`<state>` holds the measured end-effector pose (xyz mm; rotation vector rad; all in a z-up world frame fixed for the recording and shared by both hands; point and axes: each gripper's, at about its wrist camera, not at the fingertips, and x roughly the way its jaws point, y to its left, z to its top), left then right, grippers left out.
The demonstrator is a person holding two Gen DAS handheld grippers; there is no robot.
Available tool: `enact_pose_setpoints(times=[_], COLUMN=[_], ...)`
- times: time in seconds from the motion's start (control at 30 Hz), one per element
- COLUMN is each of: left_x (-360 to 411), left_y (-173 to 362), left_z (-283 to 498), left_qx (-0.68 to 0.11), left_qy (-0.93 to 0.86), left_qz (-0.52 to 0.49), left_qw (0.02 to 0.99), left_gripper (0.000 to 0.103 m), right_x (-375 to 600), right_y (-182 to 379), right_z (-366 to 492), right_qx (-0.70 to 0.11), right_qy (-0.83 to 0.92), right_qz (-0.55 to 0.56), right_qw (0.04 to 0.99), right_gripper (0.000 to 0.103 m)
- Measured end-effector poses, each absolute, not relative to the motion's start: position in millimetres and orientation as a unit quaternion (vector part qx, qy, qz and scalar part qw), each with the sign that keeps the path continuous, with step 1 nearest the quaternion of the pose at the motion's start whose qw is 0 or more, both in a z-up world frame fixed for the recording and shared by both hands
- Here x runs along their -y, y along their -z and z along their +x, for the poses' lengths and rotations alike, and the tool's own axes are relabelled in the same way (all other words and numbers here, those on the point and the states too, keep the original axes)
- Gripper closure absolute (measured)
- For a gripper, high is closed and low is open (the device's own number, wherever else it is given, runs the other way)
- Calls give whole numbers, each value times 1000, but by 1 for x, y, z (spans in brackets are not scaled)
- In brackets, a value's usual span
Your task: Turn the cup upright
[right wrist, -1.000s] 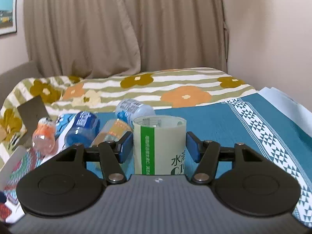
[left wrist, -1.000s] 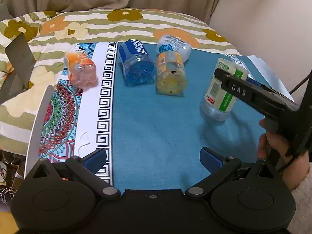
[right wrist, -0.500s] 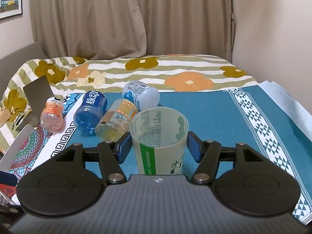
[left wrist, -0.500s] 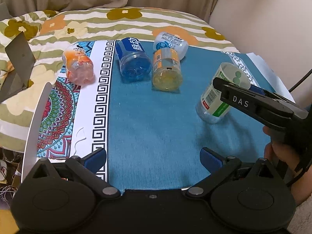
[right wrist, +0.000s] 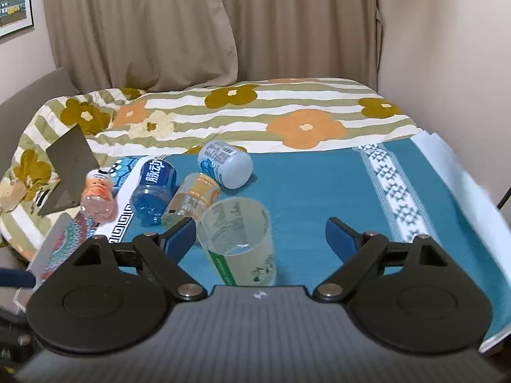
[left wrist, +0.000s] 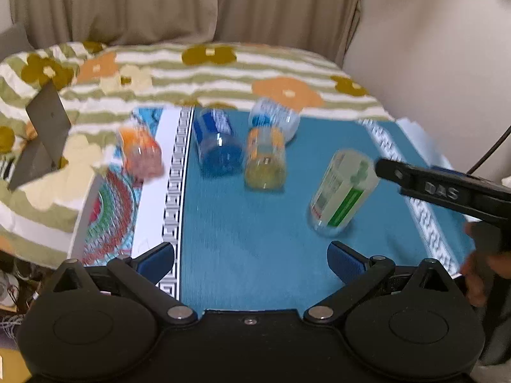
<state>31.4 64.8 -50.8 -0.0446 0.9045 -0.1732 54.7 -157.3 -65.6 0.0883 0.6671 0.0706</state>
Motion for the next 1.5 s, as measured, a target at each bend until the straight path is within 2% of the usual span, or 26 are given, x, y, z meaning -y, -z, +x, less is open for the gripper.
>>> enact_pose_setpoints(times=[0.2,0.4,0.8,1.5], left_x=[-52,-37,-23,-16], left_y=[17,1,9,4], left_z=[21,10,-15,-20], left_qx=[-398,-368,-350,-338], left_qy=[60,33,27,34], left_qz=[-12,3,18,30], left_qw=[915,929,936,940], left_gripper=[0,0,0,0], right_x=[185,207,227,233], right_y=[20,1,5,0], right_z=[38,18,-15,-22], right_qx=[-356,-381,-400,-394], right_qy=[-34,-29,-13,0], right_qz=[26,-2,15,9], right_qw=[933,924,916,919], right_gripper=[0,0,0,0])
